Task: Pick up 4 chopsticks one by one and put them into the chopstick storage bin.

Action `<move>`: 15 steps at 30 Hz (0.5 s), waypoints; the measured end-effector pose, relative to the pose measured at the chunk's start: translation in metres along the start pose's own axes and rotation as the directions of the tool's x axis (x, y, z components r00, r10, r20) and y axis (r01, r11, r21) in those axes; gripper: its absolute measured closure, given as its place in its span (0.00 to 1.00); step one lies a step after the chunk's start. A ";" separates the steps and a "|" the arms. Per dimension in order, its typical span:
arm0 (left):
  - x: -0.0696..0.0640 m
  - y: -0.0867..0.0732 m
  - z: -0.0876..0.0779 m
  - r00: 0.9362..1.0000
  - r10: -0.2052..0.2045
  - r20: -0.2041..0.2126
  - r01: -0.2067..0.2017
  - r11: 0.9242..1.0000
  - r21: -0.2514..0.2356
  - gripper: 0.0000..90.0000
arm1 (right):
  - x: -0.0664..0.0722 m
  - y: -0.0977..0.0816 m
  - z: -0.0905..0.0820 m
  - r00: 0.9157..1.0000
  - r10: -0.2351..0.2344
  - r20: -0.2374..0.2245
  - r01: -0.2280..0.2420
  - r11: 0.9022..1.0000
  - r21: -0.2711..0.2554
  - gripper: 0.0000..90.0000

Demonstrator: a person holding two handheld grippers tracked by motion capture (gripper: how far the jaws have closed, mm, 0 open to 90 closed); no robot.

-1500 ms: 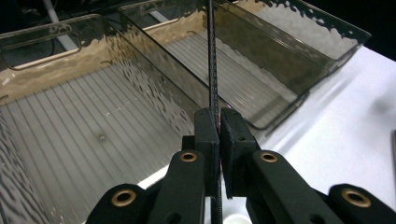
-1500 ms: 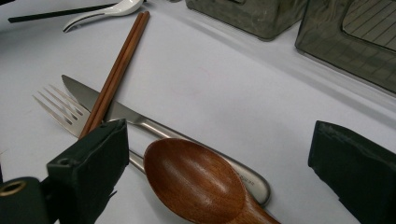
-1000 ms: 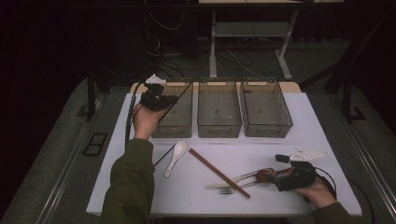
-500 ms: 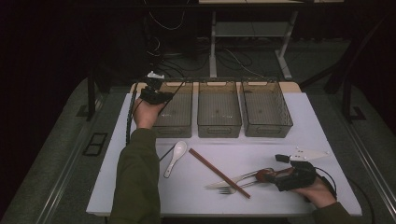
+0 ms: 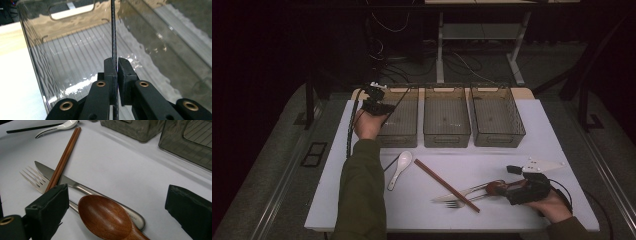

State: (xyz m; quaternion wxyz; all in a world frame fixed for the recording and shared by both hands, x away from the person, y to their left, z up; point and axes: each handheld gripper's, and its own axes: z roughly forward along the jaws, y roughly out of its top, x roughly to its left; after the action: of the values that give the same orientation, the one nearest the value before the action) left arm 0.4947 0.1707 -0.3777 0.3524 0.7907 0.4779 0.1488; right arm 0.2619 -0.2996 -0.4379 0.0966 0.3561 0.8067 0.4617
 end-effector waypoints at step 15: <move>-0.002 -0.002 0.004 1.000 0.004 0.011 -0.004 1.000 0.002 0.69 | 0.000 0.000 0.000 1.000 0.000 0.001 0.000 1.000 0.000 0.06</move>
State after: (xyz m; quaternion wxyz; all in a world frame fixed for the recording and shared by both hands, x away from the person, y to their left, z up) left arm 0.4946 0.1682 -0.3818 0.3540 0.7929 0.4744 0.1448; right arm 0.2621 -0.2996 -0.4379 0.0970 0.3561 0.8067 0.4615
